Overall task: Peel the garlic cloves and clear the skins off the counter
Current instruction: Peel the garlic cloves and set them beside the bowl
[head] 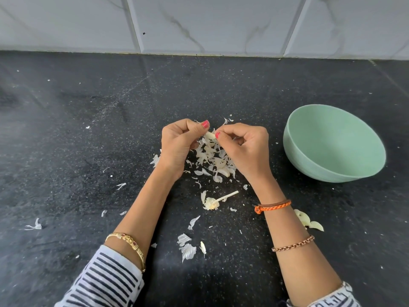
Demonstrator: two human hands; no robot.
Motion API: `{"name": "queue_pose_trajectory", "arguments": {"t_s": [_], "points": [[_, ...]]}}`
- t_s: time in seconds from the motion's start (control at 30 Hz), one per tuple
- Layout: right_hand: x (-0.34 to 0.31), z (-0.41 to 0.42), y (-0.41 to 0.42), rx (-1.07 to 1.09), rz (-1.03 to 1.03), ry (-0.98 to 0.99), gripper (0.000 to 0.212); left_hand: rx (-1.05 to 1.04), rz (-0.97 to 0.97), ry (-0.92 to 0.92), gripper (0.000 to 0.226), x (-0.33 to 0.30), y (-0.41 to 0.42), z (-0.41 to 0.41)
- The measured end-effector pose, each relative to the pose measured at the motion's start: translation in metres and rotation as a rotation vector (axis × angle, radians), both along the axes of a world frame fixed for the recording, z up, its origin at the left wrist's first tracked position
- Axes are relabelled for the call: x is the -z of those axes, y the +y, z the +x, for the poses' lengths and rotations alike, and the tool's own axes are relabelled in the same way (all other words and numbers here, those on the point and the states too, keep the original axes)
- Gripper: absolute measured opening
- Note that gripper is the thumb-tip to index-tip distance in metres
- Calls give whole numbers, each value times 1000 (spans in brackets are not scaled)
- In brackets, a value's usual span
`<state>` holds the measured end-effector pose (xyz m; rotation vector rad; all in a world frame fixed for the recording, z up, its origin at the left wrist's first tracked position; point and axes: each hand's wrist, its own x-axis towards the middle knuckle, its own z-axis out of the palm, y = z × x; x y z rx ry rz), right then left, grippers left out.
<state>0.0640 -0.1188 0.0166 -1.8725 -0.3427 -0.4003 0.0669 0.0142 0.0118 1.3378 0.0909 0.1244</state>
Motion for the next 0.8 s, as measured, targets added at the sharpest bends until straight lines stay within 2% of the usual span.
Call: {"name": "queue_pose_trajectory", "arguments": {"t_s": [0.27, 0.47, 0.67, 0.8], "points": [[-10, -5, 2, -44, 238, 223, 26, 84, -7, -24, 22, 0, 4, -1], [-13, -4, 1, -56, 296, 419, 27, 88, 5, -39, 19, 3, 3, 1], [-14, -1, -6, 76, 326, 358, 16, 159, 42, -16, 20, -3, -1, -3], [-13, 0, -12, -60, 164, 275, 11, 21, -11, 31, 34, -1, 0, 0]]}}
